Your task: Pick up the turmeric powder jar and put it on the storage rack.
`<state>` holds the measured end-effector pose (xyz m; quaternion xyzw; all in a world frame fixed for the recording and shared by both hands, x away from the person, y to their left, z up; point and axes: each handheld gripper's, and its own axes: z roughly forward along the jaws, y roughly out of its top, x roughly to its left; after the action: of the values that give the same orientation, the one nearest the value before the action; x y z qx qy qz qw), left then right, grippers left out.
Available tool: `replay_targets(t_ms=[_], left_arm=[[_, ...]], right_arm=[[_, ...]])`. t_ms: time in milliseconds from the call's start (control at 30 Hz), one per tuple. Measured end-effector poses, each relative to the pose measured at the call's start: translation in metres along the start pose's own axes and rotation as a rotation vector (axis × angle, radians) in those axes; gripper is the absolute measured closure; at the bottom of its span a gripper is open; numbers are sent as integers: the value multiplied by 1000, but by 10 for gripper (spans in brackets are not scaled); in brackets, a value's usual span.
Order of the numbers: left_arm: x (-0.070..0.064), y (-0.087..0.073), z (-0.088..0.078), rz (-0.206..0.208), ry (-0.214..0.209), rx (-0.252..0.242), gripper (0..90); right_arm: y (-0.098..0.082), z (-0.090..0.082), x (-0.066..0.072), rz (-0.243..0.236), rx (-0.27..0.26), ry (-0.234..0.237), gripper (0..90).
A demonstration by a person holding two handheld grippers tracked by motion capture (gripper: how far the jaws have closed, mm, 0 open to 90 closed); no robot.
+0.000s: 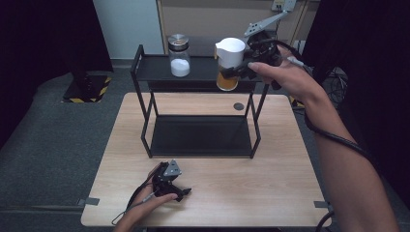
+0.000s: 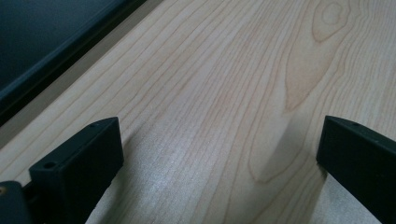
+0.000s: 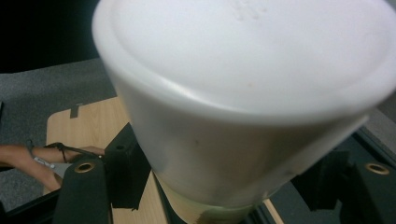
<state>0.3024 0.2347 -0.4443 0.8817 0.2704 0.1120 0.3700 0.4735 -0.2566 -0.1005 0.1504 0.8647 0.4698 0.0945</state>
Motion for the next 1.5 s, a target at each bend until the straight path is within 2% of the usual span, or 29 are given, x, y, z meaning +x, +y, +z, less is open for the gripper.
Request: replay_targets(t_ms=[433,733,1167,1500], left_arm=[[0,0,0,0,1,0,0],[0,0,0,0,1,0,0],[0,0,0,0,1,0,0],[0,0,0,0,1,0,0]], right_arm=[[13,4,-16,24,-14,-27,318],[17,15,-27,37,-4,-40,318],[23,31,-32,53,24,-51,318],[23,37,-35,61,41,-54,317]])
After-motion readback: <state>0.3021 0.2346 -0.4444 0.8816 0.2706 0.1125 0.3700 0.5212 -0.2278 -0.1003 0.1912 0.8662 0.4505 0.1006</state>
